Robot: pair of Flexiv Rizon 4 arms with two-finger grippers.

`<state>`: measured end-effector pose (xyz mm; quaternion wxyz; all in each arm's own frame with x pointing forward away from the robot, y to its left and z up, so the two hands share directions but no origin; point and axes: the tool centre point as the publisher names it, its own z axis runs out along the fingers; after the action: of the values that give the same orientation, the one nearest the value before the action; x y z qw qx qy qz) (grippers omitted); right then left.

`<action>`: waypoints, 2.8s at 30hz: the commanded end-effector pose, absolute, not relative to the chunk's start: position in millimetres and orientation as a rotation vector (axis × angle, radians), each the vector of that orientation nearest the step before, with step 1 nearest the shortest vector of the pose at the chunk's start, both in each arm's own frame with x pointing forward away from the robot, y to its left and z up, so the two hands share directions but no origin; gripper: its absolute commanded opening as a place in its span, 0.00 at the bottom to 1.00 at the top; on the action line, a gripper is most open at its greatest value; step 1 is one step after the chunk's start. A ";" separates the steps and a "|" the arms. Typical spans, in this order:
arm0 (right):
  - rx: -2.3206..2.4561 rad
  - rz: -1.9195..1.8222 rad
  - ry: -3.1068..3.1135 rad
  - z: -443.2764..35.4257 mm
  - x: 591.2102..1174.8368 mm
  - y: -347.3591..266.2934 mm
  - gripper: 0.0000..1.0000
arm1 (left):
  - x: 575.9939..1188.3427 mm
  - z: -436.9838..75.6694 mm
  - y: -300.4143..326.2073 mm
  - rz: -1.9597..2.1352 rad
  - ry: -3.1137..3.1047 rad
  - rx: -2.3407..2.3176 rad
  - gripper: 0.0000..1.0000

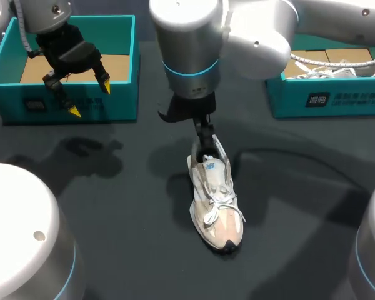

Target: Take the shoe out of the shoebox, open the shoe tongue, remove and reinsert the insole, then place the shoe into the shoebox

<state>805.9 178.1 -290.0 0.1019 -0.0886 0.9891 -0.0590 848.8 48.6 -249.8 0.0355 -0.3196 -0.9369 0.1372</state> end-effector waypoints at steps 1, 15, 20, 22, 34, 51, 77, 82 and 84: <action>-0.277 -0.144 2.930 -304.3 811.8 173.2 1.00 | 847.8 -249.8 49.3 0.418 -2.880 -0.984 1.00; -0.279 -0.045 2.962 -338.6 827.7 163.0 1.00 | 847.8 -249.8 49.3 0.418 -2.880 -0.984 1.00; -0.272 0.003 2.977 -348.5 834.2 161.7 1.00 | 847.8 -249.8 49.3 0.418 -2.880 -0.984 1.00; -0.268 0.019 2.988 -352.5 836.4 162.0 1.00 | 847.8 -249.8 49.3 0.418 -2.880 -0.984 1.00; -0.184 0.074 3.036 -377.2 844.4 165.4 1.00 | 847.8 -249.8 49.3 0.418 -2.880 -0.984 1.00; -0.135 0.041 3.056 -387.2 846.0 171.1 0.75 | 847.8 -249.8 49.3 0.418 -2.880 -0.984 1.00; -0.107 0.043 3.057 -389.5 838.6 173.5 0.00 | 847.8 -249.8 49.3 0.418 -2.880 -0.984 1.00; -0.111 0.030 3.049 -384.5 835.0 173.1 0.00 | 847.8 -249.8 49.3 0.418 -2.880 -0.984 1.00; -0.113 0.022 3.048 -379.2 833.8 172.9 0.00 | 847.8 -249.8 49.3 0.418 -2.880 -0.984 1.00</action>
<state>837.5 172.9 -388.2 0.0430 -0.0368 0.9983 0.0109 848.8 48.6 -249.8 0.0355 -0.3197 -0.9369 0.1372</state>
